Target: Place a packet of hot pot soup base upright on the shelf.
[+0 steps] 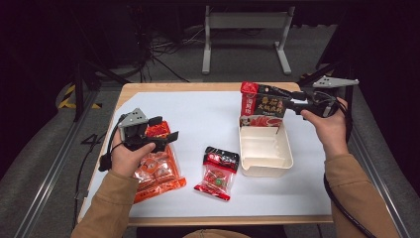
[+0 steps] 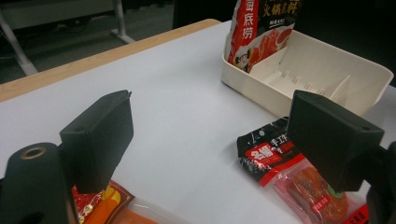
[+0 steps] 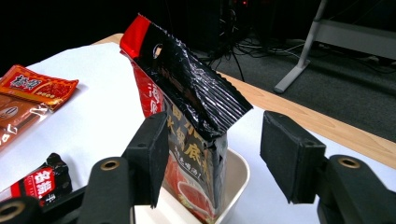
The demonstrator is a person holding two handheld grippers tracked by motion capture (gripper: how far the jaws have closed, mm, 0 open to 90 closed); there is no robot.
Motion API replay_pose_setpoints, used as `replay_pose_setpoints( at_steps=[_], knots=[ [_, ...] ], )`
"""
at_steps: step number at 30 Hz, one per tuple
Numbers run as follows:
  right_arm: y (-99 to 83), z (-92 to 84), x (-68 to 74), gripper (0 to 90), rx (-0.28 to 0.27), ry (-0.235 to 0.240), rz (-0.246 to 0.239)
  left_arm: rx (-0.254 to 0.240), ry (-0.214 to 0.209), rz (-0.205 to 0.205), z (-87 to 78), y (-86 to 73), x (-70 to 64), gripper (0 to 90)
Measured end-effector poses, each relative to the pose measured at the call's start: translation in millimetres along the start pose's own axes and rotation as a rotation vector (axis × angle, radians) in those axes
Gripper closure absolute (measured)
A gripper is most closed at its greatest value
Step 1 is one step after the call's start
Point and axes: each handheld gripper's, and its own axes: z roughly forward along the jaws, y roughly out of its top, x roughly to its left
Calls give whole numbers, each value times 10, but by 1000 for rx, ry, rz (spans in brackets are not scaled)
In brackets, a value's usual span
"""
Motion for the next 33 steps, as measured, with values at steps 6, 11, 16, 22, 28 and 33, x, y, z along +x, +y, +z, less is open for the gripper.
replay_pose_setpoints(
  at_steps=[6,11,16,22,28,33],
  knots=[
    [0,-99,40,402,-14,5,-8,-17,2,-8,-99,32,43,168],
    [-33,-163,109,418,-8,10,-41,-11,8,9,-161,45,55,167],
    [-79,-235,188,434,-5,21,-59,-10,20,20,-221,72,58,164],
    [-135,-310,272,429,-12,61,-67,12,31,29,-253,69,84,157],
    [-264,-325,344,439,-11,98,-107,19,58,36,-302,58,110,141],
    [-350,-322,387,457,-32,121,-107,24,77,33,-346,50,134,140]
  ],
)
